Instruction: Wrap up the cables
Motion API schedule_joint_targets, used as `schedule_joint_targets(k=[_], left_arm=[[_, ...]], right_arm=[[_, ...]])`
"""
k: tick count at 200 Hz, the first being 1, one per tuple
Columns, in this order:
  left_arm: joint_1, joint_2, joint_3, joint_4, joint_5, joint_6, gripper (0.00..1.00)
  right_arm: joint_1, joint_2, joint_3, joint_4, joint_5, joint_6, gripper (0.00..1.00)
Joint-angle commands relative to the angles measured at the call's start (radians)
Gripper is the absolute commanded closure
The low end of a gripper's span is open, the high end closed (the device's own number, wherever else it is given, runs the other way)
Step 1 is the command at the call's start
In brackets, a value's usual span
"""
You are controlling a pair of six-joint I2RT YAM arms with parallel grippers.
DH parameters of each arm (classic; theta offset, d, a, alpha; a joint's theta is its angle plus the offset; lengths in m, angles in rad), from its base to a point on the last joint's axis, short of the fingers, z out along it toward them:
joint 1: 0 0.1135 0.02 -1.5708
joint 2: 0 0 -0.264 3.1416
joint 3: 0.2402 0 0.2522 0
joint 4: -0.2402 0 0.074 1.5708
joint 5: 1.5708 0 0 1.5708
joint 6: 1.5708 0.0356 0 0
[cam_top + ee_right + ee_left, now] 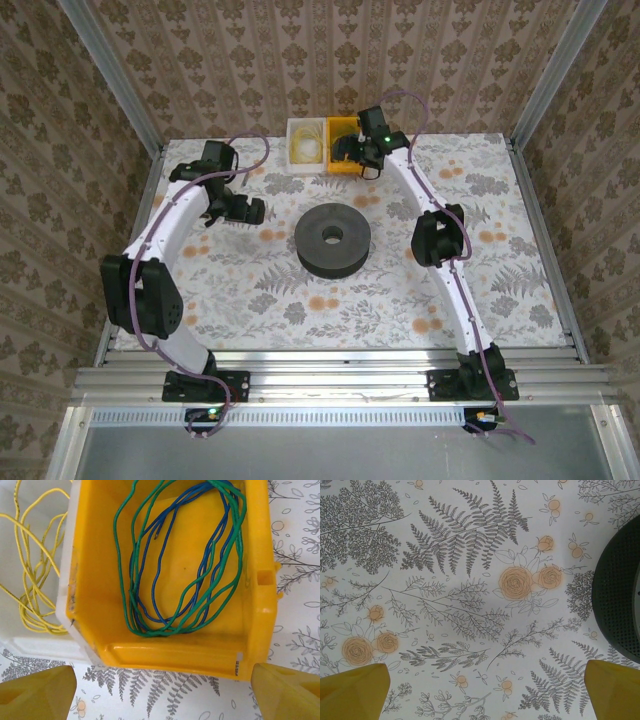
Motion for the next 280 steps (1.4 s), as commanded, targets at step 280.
schedule_joint_targets(k=[280], left_arm=[[0.029,0.070,0.056,0.006,0.038,0.039,0.00]], right_arm=[[0.034,0.107,0.097,0.047,0.056,0.076,0.15]])
